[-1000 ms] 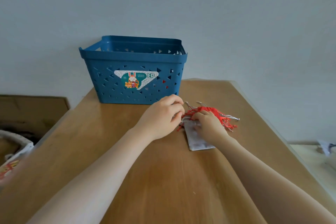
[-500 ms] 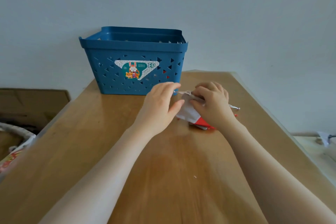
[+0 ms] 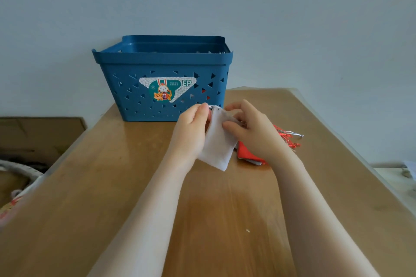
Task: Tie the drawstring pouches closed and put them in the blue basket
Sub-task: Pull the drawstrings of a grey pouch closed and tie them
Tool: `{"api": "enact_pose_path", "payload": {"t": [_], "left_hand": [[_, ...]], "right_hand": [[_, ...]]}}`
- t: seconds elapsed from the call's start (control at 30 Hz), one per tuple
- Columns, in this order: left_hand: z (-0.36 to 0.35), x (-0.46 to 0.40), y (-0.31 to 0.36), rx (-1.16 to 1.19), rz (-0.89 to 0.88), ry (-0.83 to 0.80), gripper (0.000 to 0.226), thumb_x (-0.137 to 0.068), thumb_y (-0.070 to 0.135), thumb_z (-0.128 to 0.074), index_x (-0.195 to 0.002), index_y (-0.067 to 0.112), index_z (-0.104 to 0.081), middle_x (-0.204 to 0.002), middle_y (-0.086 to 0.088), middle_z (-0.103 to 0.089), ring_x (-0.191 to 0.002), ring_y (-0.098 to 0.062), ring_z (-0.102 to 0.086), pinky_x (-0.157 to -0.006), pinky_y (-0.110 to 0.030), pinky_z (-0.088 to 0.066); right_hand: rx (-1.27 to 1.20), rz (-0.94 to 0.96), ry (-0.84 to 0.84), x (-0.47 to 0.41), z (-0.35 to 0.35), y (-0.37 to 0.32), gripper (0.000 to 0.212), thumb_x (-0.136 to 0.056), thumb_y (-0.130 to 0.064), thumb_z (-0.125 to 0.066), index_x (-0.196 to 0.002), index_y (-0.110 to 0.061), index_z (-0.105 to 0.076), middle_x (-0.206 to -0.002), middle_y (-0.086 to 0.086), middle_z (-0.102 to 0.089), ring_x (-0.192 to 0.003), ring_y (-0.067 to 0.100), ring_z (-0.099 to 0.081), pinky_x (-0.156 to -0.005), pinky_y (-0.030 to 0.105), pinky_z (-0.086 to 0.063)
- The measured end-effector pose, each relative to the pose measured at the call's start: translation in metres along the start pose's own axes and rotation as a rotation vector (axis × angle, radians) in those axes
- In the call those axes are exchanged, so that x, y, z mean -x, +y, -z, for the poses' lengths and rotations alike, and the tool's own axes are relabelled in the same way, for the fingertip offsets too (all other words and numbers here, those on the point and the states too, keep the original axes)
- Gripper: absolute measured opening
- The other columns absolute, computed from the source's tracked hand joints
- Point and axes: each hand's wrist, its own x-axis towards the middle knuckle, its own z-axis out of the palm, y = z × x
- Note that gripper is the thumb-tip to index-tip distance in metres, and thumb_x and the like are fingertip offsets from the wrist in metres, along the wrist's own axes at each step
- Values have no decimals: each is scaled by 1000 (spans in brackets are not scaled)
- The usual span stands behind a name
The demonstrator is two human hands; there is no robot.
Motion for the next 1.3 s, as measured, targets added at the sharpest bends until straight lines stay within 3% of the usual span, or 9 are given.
{"api": "enact_pose_path", "payload": {"t": [0.23,0.47,0.6,0.73,0.87,0.97,1.07,1.2,1.3], "left_hand": [[8,-2,-5,251,118,9,37,-97,23,-45,-61,14,-51,-61,0,-53,-64,-16,-49,-61,-26,-39],[31,-1,-12,481,244,87,42,-94,17,-50,-53,13,-47,-68,1,-58,-53,-10,-48,-54,-22,-37],[35,-3,-13,755,345,106,42,-94,17,-50,-54,11,-39,-72,-4,-62,-42,-9,-40,-44,-17,-37],[35,-1,-15,1132,386,-23,48,-94,22,-45,-47,15,-38,-70,0,-64,-34,-4,-35,-37,-13,-31],[31,0,-20,1333,411,-98,48,-96,27,-40,-49,16,-42,-55,8,-47,-34,-2,-38,-37,-12,-30],[28,-2,-22,1308,428,-117,50,-99,29,-36,-51,16,-44,-57,7,-45,-38,-3,-41,-39,-13,-33],[32,-4,-25,1274,443,-78,48,-100,29,-33,-56,16,-43,-60,5,-47,-41,-5,-40,-41,-14,-34],[42,-10,-27,1215,467,3,44,-102,29,-31,-60,17,-38,-62,5,-46,-40,-5,-37,-42,-15,-32],[41,-9,-25,1156,458,11,43,-102,28,-32,-61,17,-37,-62,5,-47,-40,-5,-36,-43,-15,-32]], "right_hand": [[163,18,-14,2,1,10,13,-90,-20,-56,-101,-18,-63,-81,-8,-59,-71,1,-49,-62,6,-36],[397,4,-218,7,11,1,22,-96,-26,-46,-95,-11,-62,-72,-2,-54,-65,15,-46,-55,27,-27],[423,-46,-241,8,21,0,32,-97,-28,-44,-72,-9,-54,-59,1,-46,-58,19,-43,-51,23,-31],[-279,-233,26,10,20,-1,45,-93,-31,-52,-57,-5,-51,-60,3,-54,-67,19,-51,-82,44,-50],[-1155,-373,-13,10,10,-9,57,-94,-26,-47,-39,-14,-56,-71,5,-65,-82,22,-61,-95,35,-43],[-1594,-450,16,8,4,-7,55,-87,-30,-49,-34,-15,-53,-69,2,-66,-83,17,-67,-89,32,-51],[-1761,-426,127,5,2,2,52,-90,-32,-48,-40,-18,-43,-58,-3,-55,-69,15,-67,-73,27,-57],[-1864,-388,93,3,7,13,44,-88,-32,-43,-47,-18,-39,-50,-6,-33,-45,11,-38,-62,22,-51],[-1720,-440,86,0,0,9,50,-95,-34,-39,-48,-18,-41,-50,-5,-30,-40,9,-26,-42,17,-33]]}}
